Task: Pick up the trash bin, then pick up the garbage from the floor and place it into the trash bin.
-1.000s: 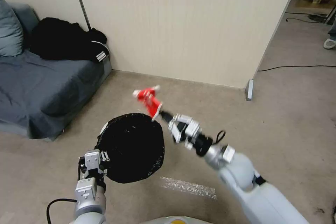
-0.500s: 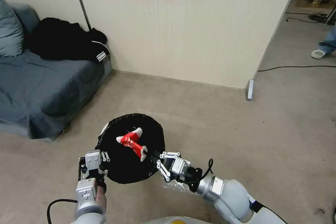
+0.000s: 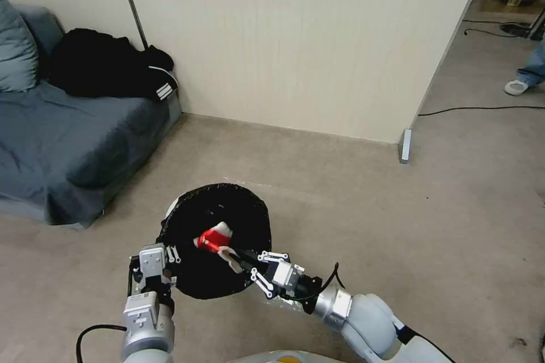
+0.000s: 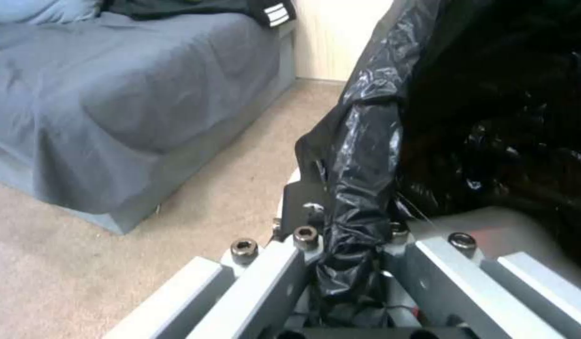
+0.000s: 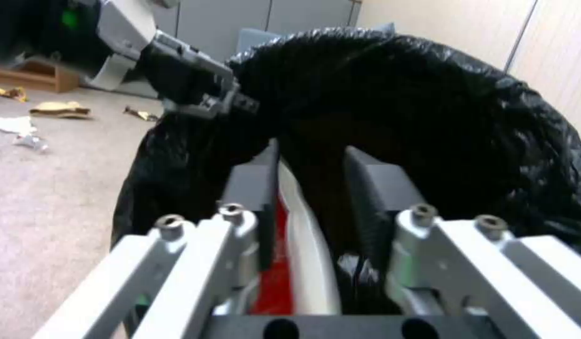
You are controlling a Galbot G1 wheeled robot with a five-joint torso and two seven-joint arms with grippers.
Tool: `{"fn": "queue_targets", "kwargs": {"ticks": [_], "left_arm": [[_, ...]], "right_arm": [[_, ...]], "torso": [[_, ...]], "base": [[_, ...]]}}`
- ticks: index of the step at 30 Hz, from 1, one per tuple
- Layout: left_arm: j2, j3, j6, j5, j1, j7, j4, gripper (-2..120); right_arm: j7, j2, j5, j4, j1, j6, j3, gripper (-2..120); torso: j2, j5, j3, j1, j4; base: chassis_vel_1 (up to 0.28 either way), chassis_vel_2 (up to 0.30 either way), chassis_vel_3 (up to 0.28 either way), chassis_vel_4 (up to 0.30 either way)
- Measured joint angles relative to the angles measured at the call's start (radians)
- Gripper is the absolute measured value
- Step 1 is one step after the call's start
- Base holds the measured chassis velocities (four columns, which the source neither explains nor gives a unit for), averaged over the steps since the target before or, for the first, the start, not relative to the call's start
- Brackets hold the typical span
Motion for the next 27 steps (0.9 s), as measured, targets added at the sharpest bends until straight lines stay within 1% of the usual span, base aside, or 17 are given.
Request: {"fn": "queue_targets", "kwargs": {"ticks": [1, 3, 4, 8, 9, 12, 13, 14, 15, 16, 17, 19, 21, 23, 27], "left_arm": [[0.000, 0.000, 0.000, 0.000, 0.000, 0.000, 0.000, 1], [-0.001, 0.005, -0.002, 0.003, 0.001, 0.000, -0.001, 1], [-0.001, 0.005, -0.002, 0.003, 0.001, 0.000, -0.001, 1], [-0.001, 0.019, -0.005, 0.012, 0.005, 0.000, -0.001, 1], [-0.001, 0.019, -0.005, 0.012, 0.005, 0.000, -0.001, 1], [-0.001, 0.025, -0.006, 0.017, 0.005, 0.000, 0.004, 1], [-0.001, 0.025, -0.006, 0.017, 0.005, 0.000, 0.004, 1], [-0.001, 0.026, -0.006, 0.018, 0.004, 0.000, 0.005, 1], [-0.001, 0.027, -0.006, 0.019, 0.003, 0.000, 0.005, 1], [-0.001, 0.028, -0.006, 0.020, 0.002, 0.000, 0.005, 1], [-0.001, 0.028, -0.006, 0.020, 0.002, 0.000, 0.005, 1], [-0.001, 0.029, -0.006, 0.021, 0.001, 0.000, 0.007, 1], [-0.001, 0.029, -0.006, 0.021, 0.001, 0.000, 0.008, 1], [-0.001, 0.028, -0.006, 0.021, 0.001, 0.000, 0.014, 1], [0.001, 0.026, -0.006, 0.021, 0.000, 0.001, 0.022, 1]], "right_arm": [[0.000, 0.000, 0.000, 0.000, 0.000, 0.000, 0.000, 28], [0.002, 0.006, -0.002, -0.003, 0.013, -0.003, -0.007, 40], [0.002, 0.006, -0.002, -0.003, 0.013, -0.003, -0.007, 40], [0.013, 0.008, -0.002, -0.004, 0.032, -0.014, -0.014, 60], [0.013, 0.008, -0.002, -0.004, 0.032, -0.014, -0.014, 60], [0.015, 0.005, -0.002, -0.001, 0.042, -0.021, -0.017, 74], [0.015, 0.005, -0.002, -0.001, 0.042, -0.021, -0.017, 74], [0.016, 0.004, -0.002, 0.001, 0.045, -0.022, -0.017, 77], [0.016, 0.004, -0.002, 0.003, 0.046, -0.022, -0.017, 80], [0.017, 0.002, -0.001, 0.006, 0.048, -0.023, -0.017, 87], [0.017, 0.002, -0.001, 0.006, 0.048, -0.023, -0.017, 87], [0.019, -0.001, 0.000, 0.017, 0.048, -0.024, -0.014, 97], [0.019, -0.001, 0.000, 0.021, 0.047, -0.024, -0.012, 99], [0.027, -0.001, -0.001, 0.054, 0.033, -0.023, 0.002, 100], [0.042, 0.004, -0.002, 0.092, 0.015, -0.022, 0.020, 100]], "torso": [[0.000, 0.0000, 0.000, 0.000, 0.0000], [0.000, -0.0001, 0.000, 0.000, 0.0000], [0.000, -0.0001, 0.000, 0.000, 0.0000], [0.000, 0.0000, 0.000, 0.000, 0.0000], [0.000, 0.0000, 0.000, 0.000, 0.0000], [0.000, 0.0000, 0.000, 0.000, 0.0000], [0.000, 0.0000, 0.000, 0.000, 0.0000], [0.000, -0.0001, 0.000, 0.000, 0.0000], [0.000, -0.0001, 0.000, 0.000, 0.0000], [0.000, -0.0001, 0.000, 0.000, 0.0000], [0.000, -0.0001, 0.000, 0.000, 0.0000], [0.000, 0.0000, 0.000, 0.000, 0.0000], [0.000, 0.0000, 0.000, 0.000, 0.0000], [0.000, 0.0000, 0.000, 0.000, 0.0001], [0.000, 0.0000, 0.000, 0.000, 0.0000]], "base": [[0.000, 0.000, 0.000, 0.000], [0.000, 0.000, 0.000, 0.000], [0.000, 0.000, 0.000, 0.000], [0.000, 0.000, 0.000, 0.000], [0.000, 0.000, 0.000, 0.000], [0.000, 0.000, 0.000, 0.000], [0.000, 0.000, 0.000, 0.000], [0.000, 0.000, 0.000, 0.000], [0.000, 0.000, 0.000, 0.000], [0.000, 0.000, 0.000, 0.000], [0.000, 0.000, 0.000, 0.000], [0.000, 0.000, 0.000, 0.000], [0.000, 0.000, 0.000, 0.000], [0.000, 0.000, 0.000, 0.000], [0.000, 0.000, 0.000, 0.000]]}}
